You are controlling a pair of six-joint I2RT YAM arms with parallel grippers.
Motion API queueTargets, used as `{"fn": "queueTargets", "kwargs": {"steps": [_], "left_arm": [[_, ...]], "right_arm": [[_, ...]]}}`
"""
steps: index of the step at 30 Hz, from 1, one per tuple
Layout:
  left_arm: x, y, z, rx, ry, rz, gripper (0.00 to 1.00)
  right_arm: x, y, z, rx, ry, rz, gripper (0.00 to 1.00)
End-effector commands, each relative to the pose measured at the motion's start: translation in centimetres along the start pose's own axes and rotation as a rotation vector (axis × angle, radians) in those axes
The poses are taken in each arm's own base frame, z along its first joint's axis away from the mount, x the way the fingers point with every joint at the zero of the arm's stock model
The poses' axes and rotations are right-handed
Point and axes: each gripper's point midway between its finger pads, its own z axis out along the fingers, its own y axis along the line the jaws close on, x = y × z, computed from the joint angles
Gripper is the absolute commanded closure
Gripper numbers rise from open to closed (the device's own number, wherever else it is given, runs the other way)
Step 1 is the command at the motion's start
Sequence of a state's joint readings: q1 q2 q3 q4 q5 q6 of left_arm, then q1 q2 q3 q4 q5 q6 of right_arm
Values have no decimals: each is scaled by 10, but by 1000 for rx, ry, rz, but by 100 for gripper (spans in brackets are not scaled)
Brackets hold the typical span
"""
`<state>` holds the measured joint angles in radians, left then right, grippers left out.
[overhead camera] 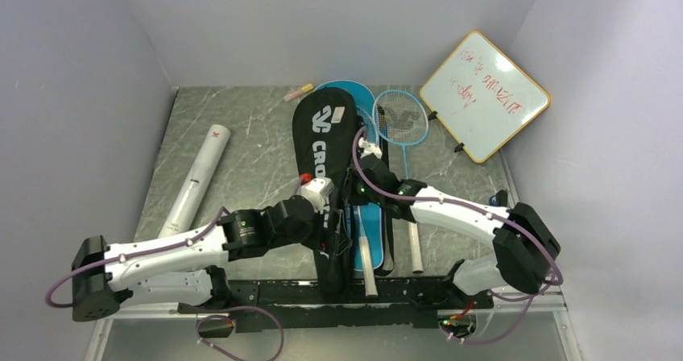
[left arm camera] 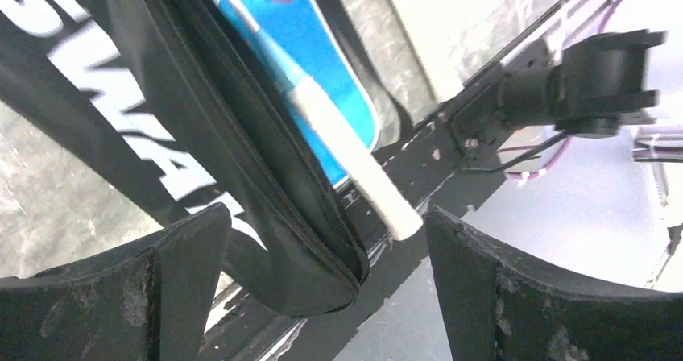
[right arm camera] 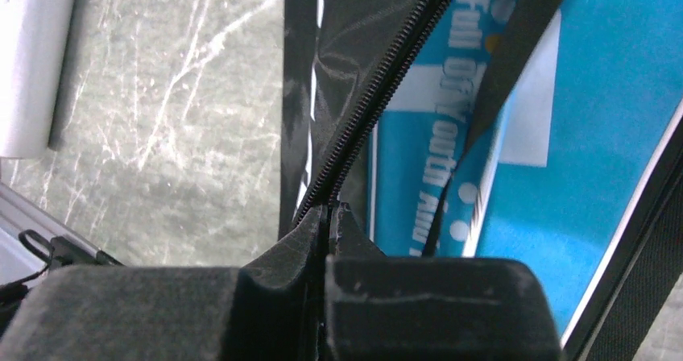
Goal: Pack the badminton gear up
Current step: Adjust the racket in the racket bag, then adjust the racket bag at the center of the board.
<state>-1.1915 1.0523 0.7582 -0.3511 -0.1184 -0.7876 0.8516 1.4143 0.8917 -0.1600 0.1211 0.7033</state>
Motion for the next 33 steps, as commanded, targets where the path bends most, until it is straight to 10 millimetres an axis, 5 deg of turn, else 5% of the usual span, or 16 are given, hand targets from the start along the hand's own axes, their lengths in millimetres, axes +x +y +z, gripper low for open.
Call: {"fn": "queueTargets", "kwargs": {"steps": [1,4,8,14,20,26,33], "left_arm": [[-20,7,-18,-56,-44,38,5],[-27,41,-22,-178,-42,1,5],[-38,61,-24,-151,-48,-53,6],[-51,71,-21,-184,-46,-40,7],[-44,75,-10,-186,-10,-48,9],[-23,84,4,-183,34,-74,12],[7,96,27,-169,102,-118,17]], "right_arm": [[-1,19,-13,-153,-56,129,100],[17,26,-18,-229,-31,158,93],[26,25,-27,-240,-7,128,72],[2,-27,-37,-71,-35,151,49],[-16,-54,-29,-36,-34,180,34],[-49,-55,-6,-110,-59,223,36],[-69,-64,42,-79,-37,244,55]]}}
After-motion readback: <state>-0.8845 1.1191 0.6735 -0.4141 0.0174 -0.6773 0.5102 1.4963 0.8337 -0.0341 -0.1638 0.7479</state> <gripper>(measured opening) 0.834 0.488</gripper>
